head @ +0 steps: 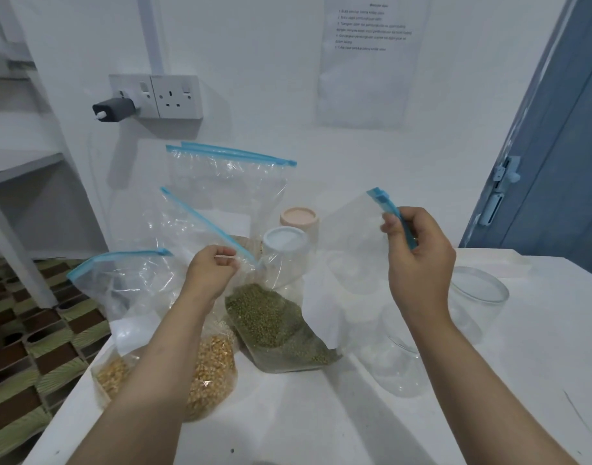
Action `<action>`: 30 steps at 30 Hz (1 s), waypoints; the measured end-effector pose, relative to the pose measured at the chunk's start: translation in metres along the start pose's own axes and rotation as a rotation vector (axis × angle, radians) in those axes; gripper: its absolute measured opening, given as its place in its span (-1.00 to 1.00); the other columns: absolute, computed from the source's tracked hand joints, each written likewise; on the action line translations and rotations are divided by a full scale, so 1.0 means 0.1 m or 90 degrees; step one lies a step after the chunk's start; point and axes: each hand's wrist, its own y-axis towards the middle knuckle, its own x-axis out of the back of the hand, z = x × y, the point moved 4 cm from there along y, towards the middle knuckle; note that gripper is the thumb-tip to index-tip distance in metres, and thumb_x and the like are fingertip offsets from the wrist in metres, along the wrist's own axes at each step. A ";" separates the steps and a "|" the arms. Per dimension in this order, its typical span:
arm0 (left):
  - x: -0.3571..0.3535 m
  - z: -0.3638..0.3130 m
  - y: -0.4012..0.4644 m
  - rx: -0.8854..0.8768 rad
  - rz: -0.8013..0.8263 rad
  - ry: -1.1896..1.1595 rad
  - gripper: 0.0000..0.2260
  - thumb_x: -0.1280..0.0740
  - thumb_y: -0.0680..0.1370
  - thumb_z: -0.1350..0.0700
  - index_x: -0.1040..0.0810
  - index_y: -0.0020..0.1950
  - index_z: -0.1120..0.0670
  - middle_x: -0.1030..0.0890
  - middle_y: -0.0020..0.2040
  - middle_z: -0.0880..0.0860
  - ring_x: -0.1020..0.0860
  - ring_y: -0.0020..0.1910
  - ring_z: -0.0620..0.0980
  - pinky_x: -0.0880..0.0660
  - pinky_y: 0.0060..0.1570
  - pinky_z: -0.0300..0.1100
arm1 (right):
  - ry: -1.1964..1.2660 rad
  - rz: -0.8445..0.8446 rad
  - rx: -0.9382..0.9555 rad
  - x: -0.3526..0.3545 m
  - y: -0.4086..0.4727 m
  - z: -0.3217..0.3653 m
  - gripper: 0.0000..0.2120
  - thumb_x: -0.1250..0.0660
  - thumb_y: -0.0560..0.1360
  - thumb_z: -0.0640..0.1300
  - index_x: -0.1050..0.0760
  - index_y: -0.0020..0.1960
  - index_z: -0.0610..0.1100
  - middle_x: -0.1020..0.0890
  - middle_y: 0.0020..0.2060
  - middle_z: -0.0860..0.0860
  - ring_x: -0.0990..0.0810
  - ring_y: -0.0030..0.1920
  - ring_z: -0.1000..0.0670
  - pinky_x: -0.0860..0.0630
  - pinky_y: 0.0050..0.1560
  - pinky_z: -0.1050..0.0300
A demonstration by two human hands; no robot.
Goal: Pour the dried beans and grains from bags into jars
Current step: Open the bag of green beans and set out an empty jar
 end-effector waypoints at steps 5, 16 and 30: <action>-0.02 -0.08 -0.03 -0.029 -0.038 0.061 -0.97 -0.33 0.59 0.09 -0.52 -0.03 0.02 -0.59 -0.09 0.02 -0.55 -0.08 0.04 -0.41 -0.14 -0.15 | 0.000 0.009 0.000 -0.01 0.02 0.01 -0.88 -0.29 0.63 -0.14 -0.55 -0.07 -0.12 -0.60 -0.22 0.07 -0.44 -0.24 0.18 -0.34 -0.25 0.33; -0.06 -0.54 -0.15 -0.019 -0.128 -0.283 -0.91 -0.35 0.59 0.16 -0.51 -0.08 -0.02 -0.57 -0.16 0.01 -0.50 -0.27 -0.11 -0.39 -0.27 -0.27 | 0.002 0.015 0.075 0.16 0.12 0.35 -0.87 -0.29 0.63 -0.11 -0.53 -0.08 -0.08 -0.63 -0.20 0.01 -0.54 -0.18 -0.01 -0.41 -0.21 0.20; 0.01 -1.14 -0.38 -0.149 -0.243 -0.541 -0.82 -0.39 0.53 0.32 -0.63 0.00 0.04 -0.62 -0.09 -0.06 -0.58 -0.09 -0.15 -0.51 0.13 -0.27 | 0.014 0.034 -0.017 0.43 0.36 0.17 -0.87 -0.28 0.63 -0.03 -0.56 -0.05 0.00 -0.66 -0.22 0.16 -0.59 -0.14 0.07 -0.57 0.03 -0.07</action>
